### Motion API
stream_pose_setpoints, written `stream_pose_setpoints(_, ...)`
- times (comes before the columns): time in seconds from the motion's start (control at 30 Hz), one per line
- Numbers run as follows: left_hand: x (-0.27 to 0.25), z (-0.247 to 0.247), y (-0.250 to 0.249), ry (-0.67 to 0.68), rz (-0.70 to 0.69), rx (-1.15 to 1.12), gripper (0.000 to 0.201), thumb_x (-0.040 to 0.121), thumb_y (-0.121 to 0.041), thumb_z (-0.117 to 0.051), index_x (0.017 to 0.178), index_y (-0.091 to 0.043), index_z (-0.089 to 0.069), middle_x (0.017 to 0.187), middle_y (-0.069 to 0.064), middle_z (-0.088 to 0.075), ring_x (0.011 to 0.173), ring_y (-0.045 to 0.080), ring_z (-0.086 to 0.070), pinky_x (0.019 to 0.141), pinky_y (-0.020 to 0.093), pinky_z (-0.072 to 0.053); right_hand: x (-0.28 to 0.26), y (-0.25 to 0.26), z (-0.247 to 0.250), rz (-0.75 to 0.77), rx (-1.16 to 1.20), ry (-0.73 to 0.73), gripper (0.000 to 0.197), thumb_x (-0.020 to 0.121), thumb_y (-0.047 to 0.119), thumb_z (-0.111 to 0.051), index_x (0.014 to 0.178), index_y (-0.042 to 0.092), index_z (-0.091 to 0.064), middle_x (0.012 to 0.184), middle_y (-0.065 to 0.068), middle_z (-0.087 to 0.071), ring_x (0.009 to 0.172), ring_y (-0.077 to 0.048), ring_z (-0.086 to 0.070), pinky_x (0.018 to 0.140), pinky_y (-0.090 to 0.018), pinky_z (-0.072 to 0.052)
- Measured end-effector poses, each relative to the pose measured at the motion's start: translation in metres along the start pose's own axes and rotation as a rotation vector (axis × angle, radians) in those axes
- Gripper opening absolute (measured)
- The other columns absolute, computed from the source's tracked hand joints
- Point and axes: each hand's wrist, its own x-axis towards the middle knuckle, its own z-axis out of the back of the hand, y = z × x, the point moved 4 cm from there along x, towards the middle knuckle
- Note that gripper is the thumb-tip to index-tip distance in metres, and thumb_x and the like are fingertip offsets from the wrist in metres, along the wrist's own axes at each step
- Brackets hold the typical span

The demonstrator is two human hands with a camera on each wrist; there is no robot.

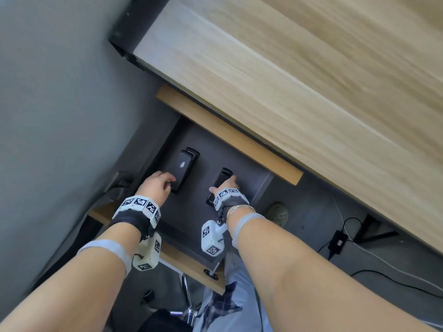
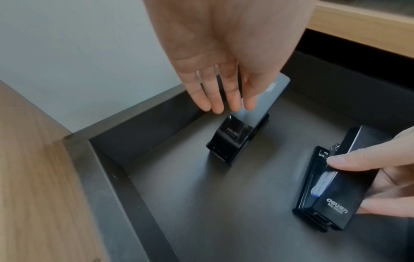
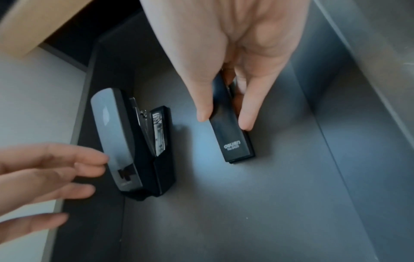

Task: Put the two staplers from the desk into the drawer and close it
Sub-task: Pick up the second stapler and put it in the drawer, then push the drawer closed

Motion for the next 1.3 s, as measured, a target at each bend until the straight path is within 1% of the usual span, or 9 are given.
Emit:
stream_pose_setpoints(0.3,-0.011,0.005,-0.003,-0.016,0.084,-0.017,0.030,0.083,0.001,-0.049,0.106,-0.004,-0.067,0.110,0.020,-0.063,0.100,0.035,-0.061,0.090,0.033,-0.045,-0.023,0.002,0.022,0.062,-0.219,-0.015,0.044,0.097,0.017,-0.048,0.136,0.004,-0.033,0.136,-0.015,-0.053,0.124,-0.028,-0.055,0.098,-0.033,-0.045)
stream_pose_setpoints(0.43,-0.032,0.007,-0.003,-0.011,0.190,0.031,0.031,0.086,-0.004,-0.047,0.110,-0.008,-0.066,0.117,0.018,-0.061,0.106,0.037,-0.059,0.091,0.035,-0.046,-0.059,0.022,0.041,0.345,-0.530,-0.079,0.025,0.092,0.017,-0.043,0.113,0.008,-0.054,0.117,-0.013,-0.066,0.100,-0.032,-0.064,0.070,-0.030,-0.045)
stream_pose_setpoints(0.6,-0.068,0.010,0.006,0.035,0.360,0.080,0.033,0.088,-0.010,-0.044,0.116,-0.012,-0.061,0.121,0.018,-0.057,0.111,0.037,-0.056,0.092,0.037,-0.047,-0.133,0.069,0.085,0.817,-0.718,-0.260,0.026,0.093,0.018,-0.040,0.106,0.012,-0.061,0.097,-0.013,-0.070,0.077,-0.032,-0.060,0.064,-0.030,-0.044)
stream_pose_setpoints(0.8,-0.112,0.016,0.016,0.031,0.557,0.105,0.028,0.092,-0.019,-0.042,0.113,-0.004,-0.054,0.116,0.022,-0.059,0.108,0.039,-0.056,0.088,0.041,-0.049,-0.185,0.109,0.167,1.222,-0.614,-0.523,0.024,0.093,0.012,-0.043,0.103,0.011,-0.065,0.103,-0.008,-0.069,0.094,-0.027,-0.063,0.082,-0.039,-0.053)
stream_pose_setpoints(1.0,-0.148,-0.010,0.025,0.281,0.767,0.035,0.040,0.072,-0.007,-0.065,0.111,-0.009,-0.067,0.117,0.016,-0.068,0.099,0.031,-0.066,0.088,0.033,-0.055,-0.118,0.072,0.237,0.861,-0.610,-0.728,0.058,0.091,0.025,-0.046,0.147,0.029,-0.031,0.158,-0.001,-0.027,0.144,-0.025,-0.024,0.117,-0.044,-0.020)
stream_pose_setpoints(1.13,-0.144,-0.017,0.021,0.270,0.778,0.058,0.035,0.089,-0.015,-0.055,0.122,-0.008,-0.060,0.120,0.015,-0.063,0.105,0.032,-0.064,0.087,0.034,-0.049,-0.083,0.027,0.252,0.797,-0.700,-0.814,0.059,0.096,0.034,-0.036,0.150,0.038,-0.015,0.163,0.008,-0.011,0.151,-0.018,-0.008,0.120,-0.049,-0.007)
stream_pose_setpoints(1.2,-0.140,-0.025,0.022,0.298,0.760,0.087,0.042,0.080,-0.012,-0.063,0.122,-0.008,-0.059,0.112,0.015,-0.064,0.103,0.032,-0.065,0.089,0.034,-0.053,-0.079,0.023,0.253,0.823,-0.719,-0.841,0.059,0.096,0.034,-0.034,0.150,0.039,-0.014,0.163,0.008,-0.011,0.151,-0.018,-0.008,0.120,-0.049,-0.006)
stream_pose_setpoints(1.27,-0.142,-0.025,0.013,0.441,0.747,0.165,0.038,0.067,-0.011,-0.068,0.106,-0.015,-0.065,0.097,0.008,-0.067,0.092,0.025,-0.066,0.083,0.030,-0.056,-0.079,0.024,0.252,0.850,-0.703,-0.866,0.059,0.094,0.034,-0.036,0.150,0.039,-0.016,0.162,0.008,-0.014,0.150,-0.019,-0.011,0.119,-0.050,-0.007)
stream_pose_setpoints(1.3,-0.143,-0.022,0.006,0.513,0.752,0.214,0.016,0.067,-0.013,-0.068,0.083,-0.014,-0.065,0.084,0.005,-0.065,0.084,0.022,-0.062,0.078,0.026,-0.054,-0.079,0.024,0.252,0.857,-0.696,-0.877,0.059,0.094,0.034,-0.036,0.150,0.039,-0.017,0.162,0.007,-0.015,0.150,-0.019,-0.012,0.119,-0.050,-0.008)
